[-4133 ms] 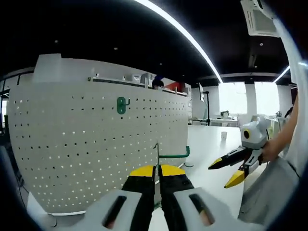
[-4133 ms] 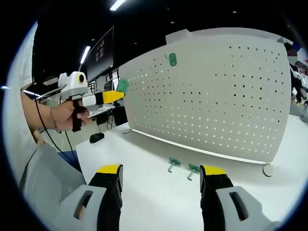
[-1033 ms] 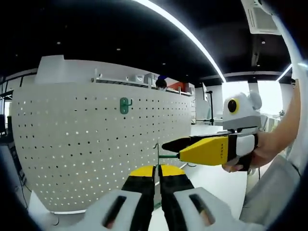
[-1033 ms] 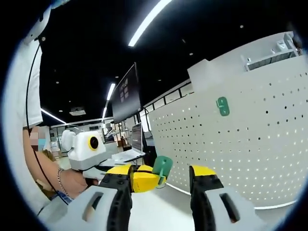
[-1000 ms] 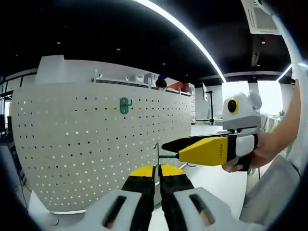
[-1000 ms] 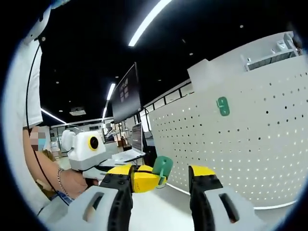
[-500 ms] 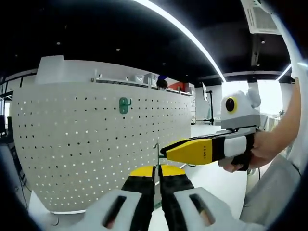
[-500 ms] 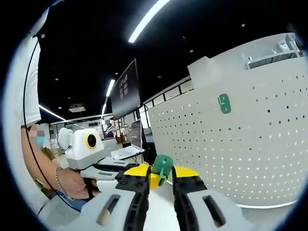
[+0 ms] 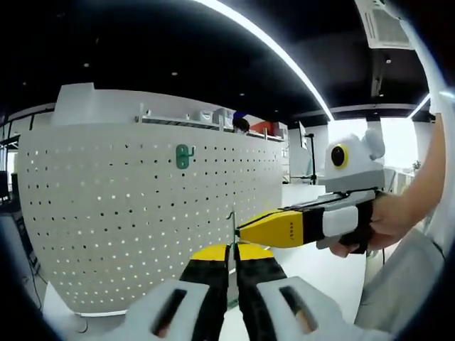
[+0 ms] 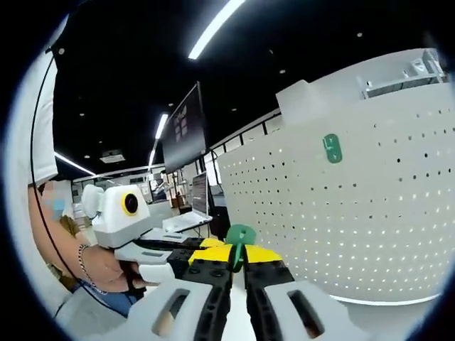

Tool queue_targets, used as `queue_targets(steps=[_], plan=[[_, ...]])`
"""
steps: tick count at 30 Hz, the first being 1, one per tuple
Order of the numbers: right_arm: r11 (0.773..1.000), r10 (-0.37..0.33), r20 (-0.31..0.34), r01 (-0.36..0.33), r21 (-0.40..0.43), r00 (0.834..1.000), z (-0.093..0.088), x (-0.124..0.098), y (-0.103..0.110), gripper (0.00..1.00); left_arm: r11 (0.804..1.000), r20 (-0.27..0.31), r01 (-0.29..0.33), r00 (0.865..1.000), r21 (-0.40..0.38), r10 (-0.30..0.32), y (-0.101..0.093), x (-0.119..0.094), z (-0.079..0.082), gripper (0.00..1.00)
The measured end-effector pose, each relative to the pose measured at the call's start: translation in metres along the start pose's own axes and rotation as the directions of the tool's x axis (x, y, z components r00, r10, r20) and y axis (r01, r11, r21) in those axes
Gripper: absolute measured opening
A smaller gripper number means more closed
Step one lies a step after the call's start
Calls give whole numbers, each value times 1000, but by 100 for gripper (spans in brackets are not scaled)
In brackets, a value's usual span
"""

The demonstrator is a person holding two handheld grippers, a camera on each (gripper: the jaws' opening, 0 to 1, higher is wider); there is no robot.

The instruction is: Insert the hook assembly into the mounting plate slot until the hook locks in place.

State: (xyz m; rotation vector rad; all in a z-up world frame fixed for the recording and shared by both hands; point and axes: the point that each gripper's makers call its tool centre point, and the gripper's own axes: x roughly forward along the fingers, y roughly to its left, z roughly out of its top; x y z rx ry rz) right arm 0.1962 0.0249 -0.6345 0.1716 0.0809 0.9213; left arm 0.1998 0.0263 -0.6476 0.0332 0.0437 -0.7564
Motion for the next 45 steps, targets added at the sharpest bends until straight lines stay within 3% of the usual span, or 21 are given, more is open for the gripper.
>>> queue_targets(steps=[27, 34, 38, 41, 45], plan=[[1000, -21, -8, 21, 0, 1000, 2, -4, 1, 0, 1000, 0, 15, 1000, 23, -15, -4, 3, -1, 5], [1000, -21, -15, 21, 7, 1000, 1, -5, 0, 0, 998, -51, 62, 997, -4, -63, -11, 8, -11, 38], [1000, -18, -19, 18, 4, 1000, 0, -6, -1, 0, 998, -100, 64, 993, -8, -64, -13, 11, -21, 63], [1000, -18, -18, 18, 10, 1000, 0, -6, -1, 0, 998, -98, 65, 993, 9, -63, -15, 11, -21, 81], [999, -15, -22, 16, 29, 1000, -1, -6, 0, 0, 998, -121, 59, 991, -8, -60, -15, 12, -27, 91]])
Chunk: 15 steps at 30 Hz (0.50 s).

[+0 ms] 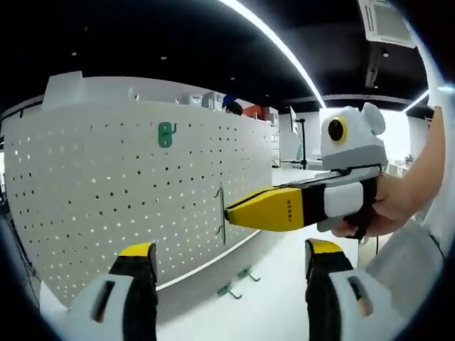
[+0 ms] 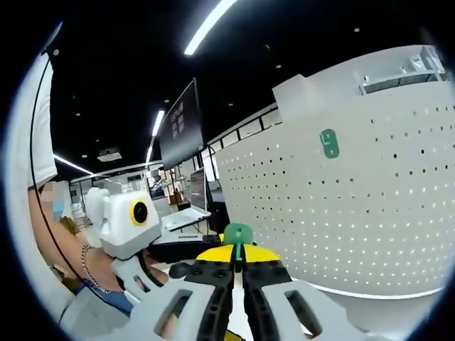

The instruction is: Insert the hook assembly into the mounting plate slot until the hook locks in place.

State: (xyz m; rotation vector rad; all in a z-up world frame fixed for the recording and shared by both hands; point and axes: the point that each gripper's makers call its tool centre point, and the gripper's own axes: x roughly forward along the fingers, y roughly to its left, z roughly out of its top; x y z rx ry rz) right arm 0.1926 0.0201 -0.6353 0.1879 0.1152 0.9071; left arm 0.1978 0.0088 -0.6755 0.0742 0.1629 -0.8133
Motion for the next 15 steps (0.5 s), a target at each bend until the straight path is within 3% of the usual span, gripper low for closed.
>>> queue_targets(steps=[6, 15], plan=[[1000, -7, -3, 7, -9, 1000, 2, 1, -1, 0, 1000, -21, 6, 1000, -2, -6, -3, 0, -5, 91], [994, -100, -20, 99, -56, 995, 23, 0, -28, 0, 1000, -86, 12, 996, -15, -13, -8, 1, -30, 89]])
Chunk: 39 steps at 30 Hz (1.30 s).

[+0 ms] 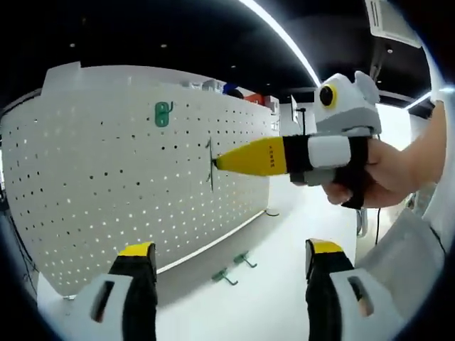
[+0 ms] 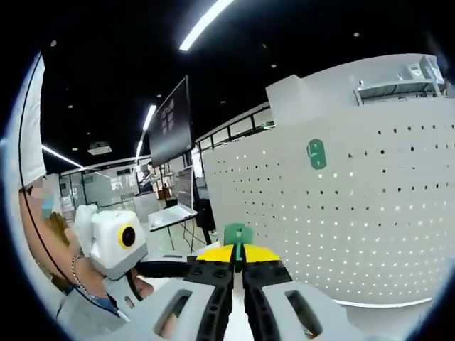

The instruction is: Insert the hook assembly into the mounting plate slot until the hook locks in place.

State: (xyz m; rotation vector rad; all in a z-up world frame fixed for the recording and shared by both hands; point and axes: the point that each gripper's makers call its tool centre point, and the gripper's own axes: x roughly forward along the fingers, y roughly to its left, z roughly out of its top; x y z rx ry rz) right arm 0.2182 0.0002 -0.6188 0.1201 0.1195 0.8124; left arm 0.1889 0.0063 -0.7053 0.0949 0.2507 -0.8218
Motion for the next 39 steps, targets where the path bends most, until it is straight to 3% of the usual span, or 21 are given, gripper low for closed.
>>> queue_targets(steps=[7, 16, 25, 39], plan=[[996, -79, -17, 79, -46, 997, 15, 1, -25, 0, 1000, -39, 6, 999, -19, -7, -3, -1, -19, 87], [978, -200, -24, 198, -65, 979, 34, 3, -59, 0, 999, -98, 21, 995, -35, -24, -8, -2, -43, 86], [948, -314, 24, 315, -51, 949, 56, 9, -88, 0, 999, -124, 21, 992, -42, -26, -12, -4, -55, 85], [900, -413, 87, 421, -112, 907, 77, 20, -118, 0, 999, -157, 20, 987, -42, -26, -12, -7, -69, 86]])
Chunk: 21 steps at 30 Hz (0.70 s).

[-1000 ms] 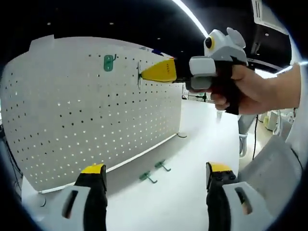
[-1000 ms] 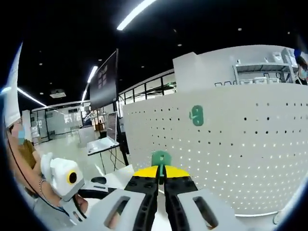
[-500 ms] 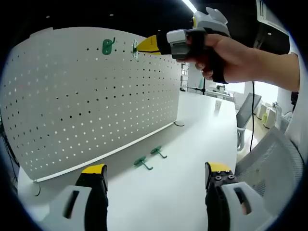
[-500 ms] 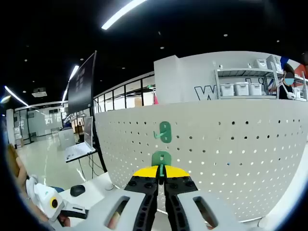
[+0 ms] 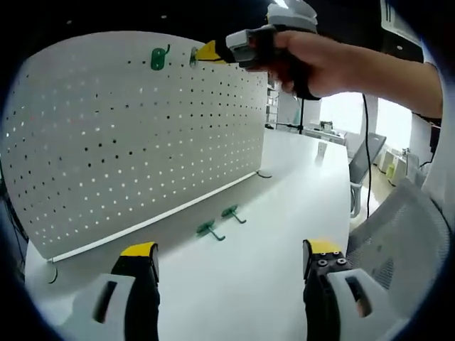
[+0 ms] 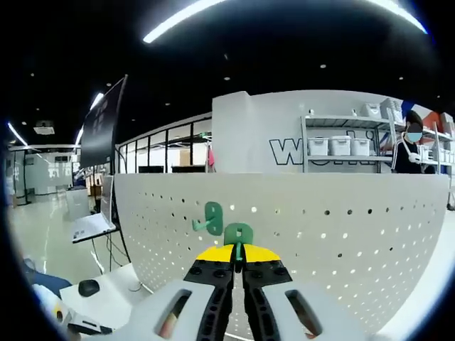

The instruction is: Insert the hook assembly into the mounting plate slot until the hook locks in place.

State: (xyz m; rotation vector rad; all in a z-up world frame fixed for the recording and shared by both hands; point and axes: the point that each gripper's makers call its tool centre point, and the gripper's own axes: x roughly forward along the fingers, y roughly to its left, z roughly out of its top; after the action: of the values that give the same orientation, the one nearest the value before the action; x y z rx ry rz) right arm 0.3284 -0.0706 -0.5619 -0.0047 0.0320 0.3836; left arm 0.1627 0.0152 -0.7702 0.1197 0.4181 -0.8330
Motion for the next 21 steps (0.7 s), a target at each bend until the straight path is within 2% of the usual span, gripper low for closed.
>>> queue_targets(steps=[15, 21], plan=[[997, -69, 18, 69, -38, 997, 9, 19, -12, 0, 1000, -3, -2, 1000, -11, 2, 0, -2, -4, 85], [996, -73, 26, 74, -46, 997, 11, 23, -11, 0, 1000, -9, -4, 1000, -16, 4, 1, -2, -5, 85]])
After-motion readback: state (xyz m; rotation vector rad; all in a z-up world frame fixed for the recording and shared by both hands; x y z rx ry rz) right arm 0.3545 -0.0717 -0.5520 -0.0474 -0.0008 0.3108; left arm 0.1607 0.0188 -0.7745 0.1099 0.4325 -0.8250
